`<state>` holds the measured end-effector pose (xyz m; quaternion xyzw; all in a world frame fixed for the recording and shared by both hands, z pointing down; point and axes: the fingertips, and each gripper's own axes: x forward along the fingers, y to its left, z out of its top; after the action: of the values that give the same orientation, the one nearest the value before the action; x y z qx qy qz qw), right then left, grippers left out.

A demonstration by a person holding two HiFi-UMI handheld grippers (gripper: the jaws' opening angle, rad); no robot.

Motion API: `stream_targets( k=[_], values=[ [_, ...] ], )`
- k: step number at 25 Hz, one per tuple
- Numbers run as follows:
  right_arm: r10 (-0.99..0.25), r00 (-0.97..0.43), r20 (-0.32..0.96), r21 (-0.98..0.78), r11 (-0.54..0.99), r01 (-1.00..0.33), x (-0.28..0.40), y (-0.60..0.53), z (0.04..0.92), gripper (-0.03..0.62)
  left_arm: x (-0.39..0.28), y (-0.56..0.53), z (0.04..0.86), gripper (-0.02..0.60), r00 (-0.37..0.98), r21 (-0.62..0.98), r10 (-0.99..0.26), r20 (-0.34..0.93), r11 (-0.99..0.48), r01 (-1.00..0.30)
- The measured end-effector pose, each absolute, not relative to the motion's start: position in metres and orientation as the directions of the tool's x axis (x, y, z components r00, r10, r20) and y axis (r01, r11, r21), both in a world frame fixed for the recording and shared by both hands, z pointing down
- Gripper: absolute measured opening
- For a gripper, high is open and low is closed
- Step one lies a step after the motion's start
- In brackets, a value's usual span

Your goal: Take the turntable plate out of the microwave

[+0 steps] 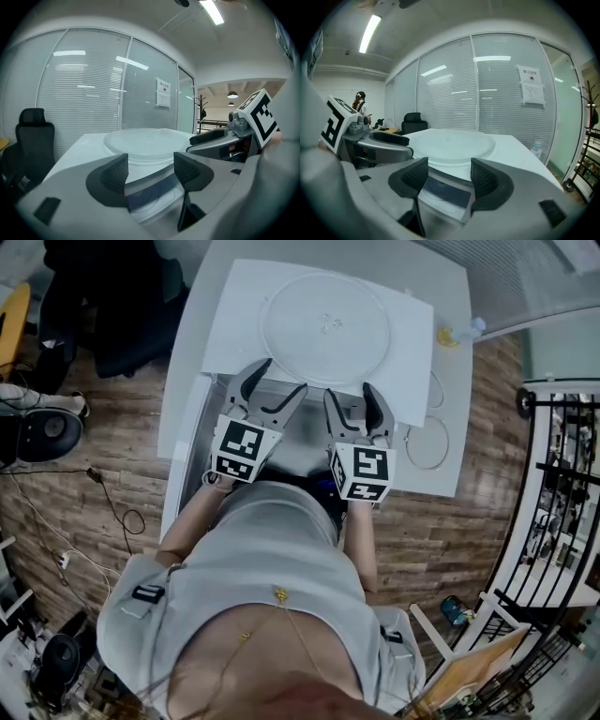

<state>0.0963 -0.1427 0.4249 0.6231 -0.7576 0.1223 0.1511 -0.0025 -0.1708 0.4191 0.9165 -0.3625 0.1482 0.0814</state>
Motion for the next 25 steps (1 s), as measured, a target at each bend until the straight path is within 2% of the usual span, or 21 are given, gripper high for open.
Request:
stream_targets(
  k=[18,25],
  values=[
    [-0.907,-0.218,0.361,0.000,0.234,-0.972,0.0959,-0.1432,0.4208,0.265,-0.0052,-0.1738,0.4150,0.316,0.689,0.057,-0.655,0.310,-0.711,-0.701],
    [-0.901,-0.262,0.346,-0.059,0.258,-0.964,0.0961,-0.1446,0.4209,0.265,-0.0041,-0.1764,0.4171,0.316,0.694,0.071,-0.654,0.300,-0.710,-0.700]
  ],
)
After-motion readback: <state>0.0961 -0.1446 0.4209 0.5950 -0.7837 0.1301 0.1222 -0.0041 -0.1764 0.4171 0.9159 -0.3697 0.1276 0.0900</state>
